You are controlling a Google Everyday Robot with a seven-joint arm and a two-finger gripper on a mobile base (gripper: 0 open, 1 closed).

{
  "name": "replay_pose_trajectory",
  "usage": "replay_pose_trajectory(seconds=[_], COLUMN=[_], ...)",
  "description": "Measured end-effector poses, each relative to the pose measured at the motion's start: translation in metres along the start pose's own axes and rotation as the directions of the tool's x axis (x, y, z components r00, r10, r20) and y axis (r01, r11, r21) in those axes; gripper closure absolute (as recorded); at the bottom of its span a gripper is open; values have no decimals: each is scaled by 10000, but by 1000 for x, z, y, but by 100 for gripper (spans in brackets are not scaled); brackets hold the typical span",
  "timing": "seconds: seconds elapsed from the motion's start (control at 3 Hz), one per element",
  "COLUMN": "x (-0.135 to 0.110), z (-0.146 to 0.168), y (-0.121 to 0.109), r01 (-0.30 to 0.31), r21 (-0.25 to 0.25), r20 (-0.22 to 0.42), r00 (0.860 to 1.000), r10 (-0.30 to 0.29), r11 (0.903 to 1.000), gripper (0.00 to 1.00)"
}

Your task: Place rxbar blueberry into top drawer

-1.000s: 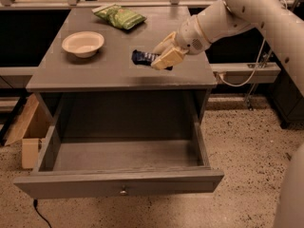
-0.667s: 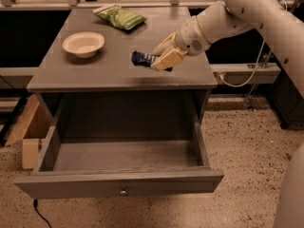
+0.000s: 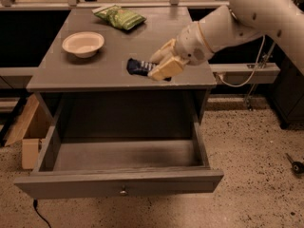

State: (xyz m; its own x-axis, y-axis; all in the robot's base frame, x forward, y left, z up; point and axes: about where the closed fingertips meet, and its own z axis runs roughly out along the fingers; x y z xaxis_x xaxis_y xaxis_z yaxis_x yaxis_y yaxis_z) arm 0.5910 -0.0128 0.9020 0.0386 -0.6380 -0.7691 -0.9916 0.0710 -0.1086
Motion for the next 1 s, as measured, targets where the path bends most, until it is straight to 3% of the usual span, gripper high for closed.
replay_pose_trajectory(seconds=[0.33, 0.67, 1.0], x=[0, 33, 77], z=[20, 72, 121], y=[47, 86, 108], r01=[-648, -1713, -2724], r21=[-101, -612, -892], r20=[5, -415, -854], r00=[9979, 9848, 9604], r10=[649, 1690, 2651], r11=[9978, 9833, 9580], gripper=[100, 100, 100])
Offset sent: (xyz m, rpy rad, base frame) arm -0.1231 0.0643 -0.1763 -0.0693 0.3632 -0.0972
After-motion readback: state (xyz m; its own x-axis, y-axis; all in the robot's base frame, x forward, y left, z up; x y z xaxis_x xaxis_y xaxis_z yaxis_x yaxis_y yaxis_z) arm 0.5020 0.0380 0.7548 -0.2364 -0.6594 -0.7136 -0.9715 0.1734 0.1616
